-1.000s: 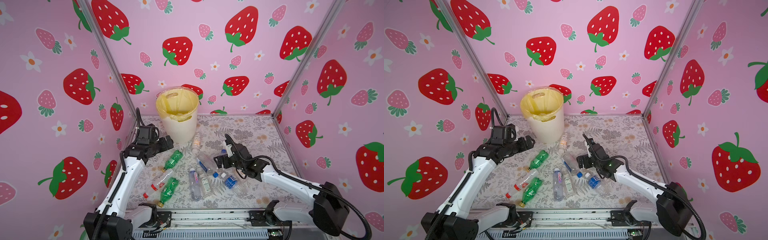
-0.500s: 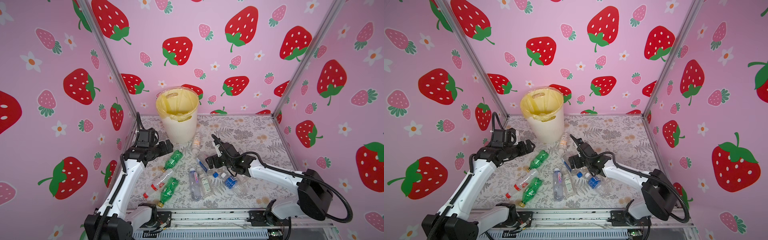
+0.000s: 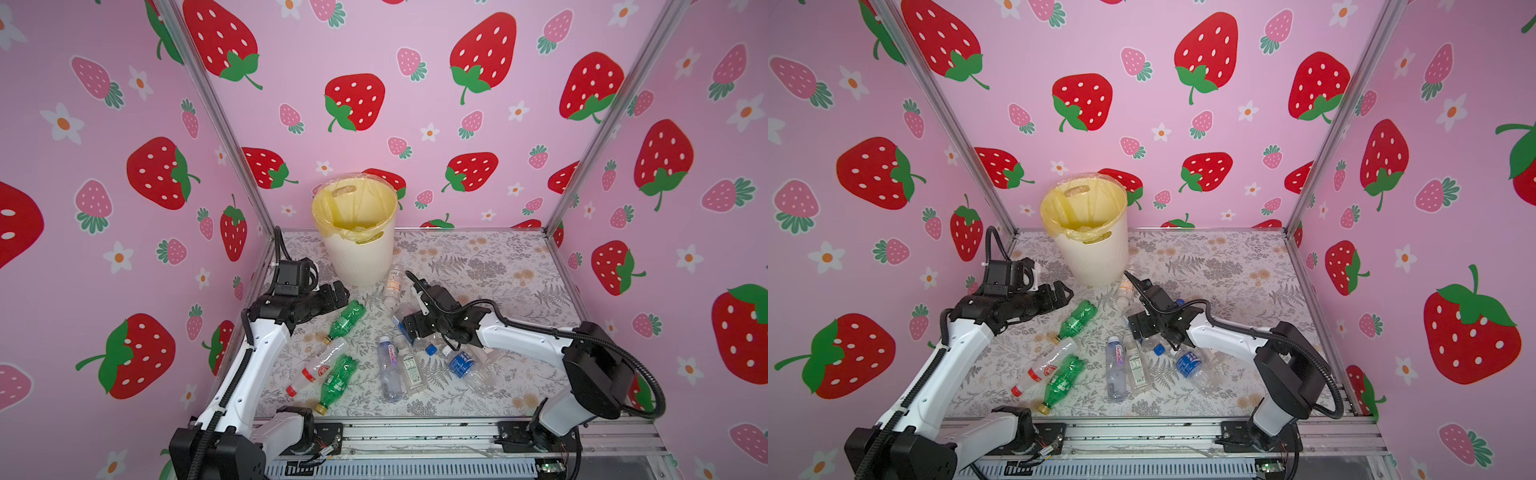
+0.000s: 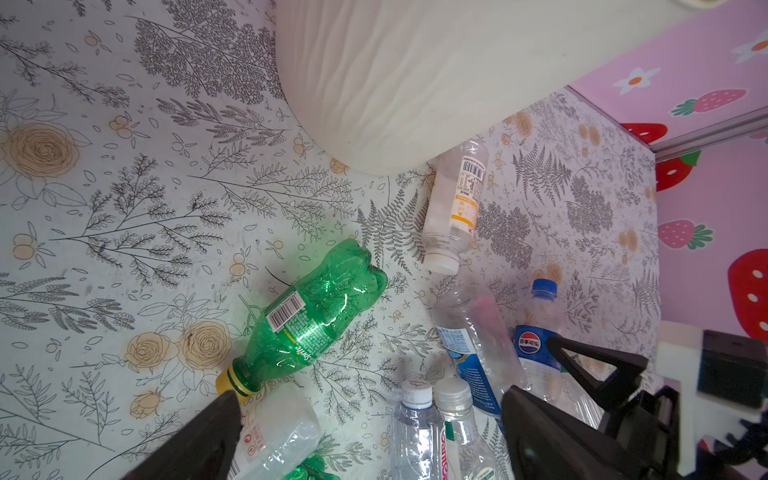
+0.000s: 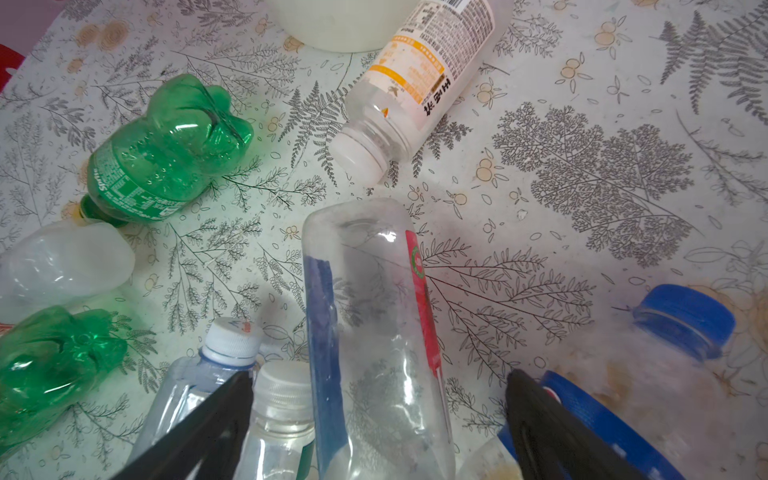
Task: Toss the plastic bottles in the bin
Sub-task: 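Close the right gripper on the clear red-and-blue-labelled bottle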
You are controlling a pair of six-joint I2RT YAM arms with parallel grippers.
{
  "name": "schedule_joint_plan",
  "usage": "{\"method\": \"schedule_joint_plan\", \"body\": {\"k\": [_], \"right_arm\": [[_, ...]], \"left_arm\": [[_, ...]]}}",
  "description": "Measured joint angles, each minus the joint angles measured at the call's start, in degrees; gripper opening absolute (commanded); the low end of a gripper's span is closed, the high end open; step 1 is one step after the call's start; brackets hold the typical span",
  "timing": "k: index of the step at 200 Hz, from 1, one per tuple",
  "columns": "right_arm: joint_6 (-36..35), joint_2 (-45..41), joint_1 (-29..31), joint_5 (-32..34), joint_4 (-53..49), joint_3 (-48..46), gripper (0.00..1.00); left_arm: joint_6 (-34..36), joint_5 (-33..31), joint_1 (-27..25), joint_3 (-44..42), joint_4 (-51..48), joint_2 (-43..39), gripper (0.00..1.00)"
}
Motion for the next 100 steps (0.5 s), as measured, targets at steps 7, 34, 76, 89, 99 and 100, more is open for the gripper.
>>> {"method": "schedule_joint_plan", "body": {"k": [7,34,76,89,99,100], "right_arm": [[0.02,0.63,0.0,0.0,-0.24,0.31,0.91],[0.07,2.99,0.0,-0.46,-0.83,1.57,0.88],[0.07,3.8,0.15,-1.51,-0.44,1.6,0.87],[0.07,4.02,0.24,-1.7,-0.31,1.6,0.87],[0.04,4.35,0.24,-1.9,-0.09,1.6,0.87],[0.07,4.37,0.24,-1.92,-0.09,1.6,0.87]], "left_arm": [[0.0,0.13,0.0,0.0,0.04,0.0,0.99],[0.0,0.59,0.15,0.0,0.11,0.0,0.99],[-0.02,1.16,0.61,0.0,0.46,0.0,0.99],[-0.02,1.51,0.74,0.0,0.48,0.0,0.99],[-0.07,1.84,0.85,-0.02,0.48,0.0,0.99],[-0.07,1.86,0.87,-0.02,0.48,0.0,0.99]]}}
